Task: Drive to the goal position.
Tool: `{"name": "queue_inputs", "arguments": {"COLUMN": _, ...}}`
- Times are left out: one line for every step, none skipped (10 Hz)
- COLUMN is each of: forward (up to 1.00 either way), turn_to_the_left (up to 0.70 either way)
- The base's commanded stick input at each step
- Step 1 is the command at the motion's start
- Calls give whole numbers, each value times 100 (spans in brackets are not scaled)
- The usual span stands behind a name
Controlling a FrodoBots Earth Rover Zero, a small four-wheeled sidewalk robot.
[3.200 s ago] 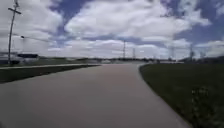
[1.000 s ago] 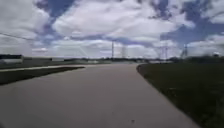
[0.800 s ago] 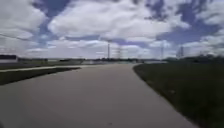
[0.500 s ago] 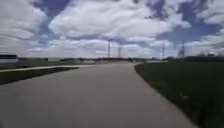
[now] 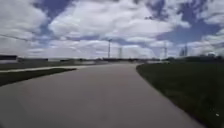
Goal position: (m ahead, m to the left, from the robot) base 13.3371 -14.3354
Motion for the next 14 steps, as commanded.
{"name": "queue_inputs", "arguments": {"forward": 100, "turn_to_the_left": 0}}
{"name": "queue_inputs", "arguments": {"forward": 100, "turn_to_the_left": -18}}
{"name": "queue_inputs", "arguments": {"forward": 100, "turn_to_the_left": -27}}
{"name": "queue_inputs", "arguments": {"forward": 100, "turn_to_the_left": -27}}
{"name": "queue_inputs", "arguments": {"forward": 100, "turn_to_the_left": -27}}
{"name": "queue_inputs", "arguments": {"forward": 100, "turn_to_the_left": -27}}
{"name": "queue_inputs", "arguments": {"forward": 100, "turn_to_the_left": -27}}
{"name": "queue_inputs", "arguments": {"forward": 100, "turn_to_the_left": -9}}
{"name": "queue_inputs", "arguments": {"forward": 100, "turn_to_the_left": 0}}
{"name": "queue_inputs", "arguments": {"forward": 100, "turn_to_the_left": 0}}
{"name": "queue_inputs", "arguments": {"forward": 100, "turn_to_the_left": 0}}
{"name": "queue_inputs", "arguments": {"forward": 100, "turn_to_the_left": 0}}
{"name": "queue_inputs", "arguments": {"forward": 100, "turn_to_the_left": 0}}
{"name": "queue_inputs", "arguments": {"forward": 100, "turn_to_the_left": 0}}
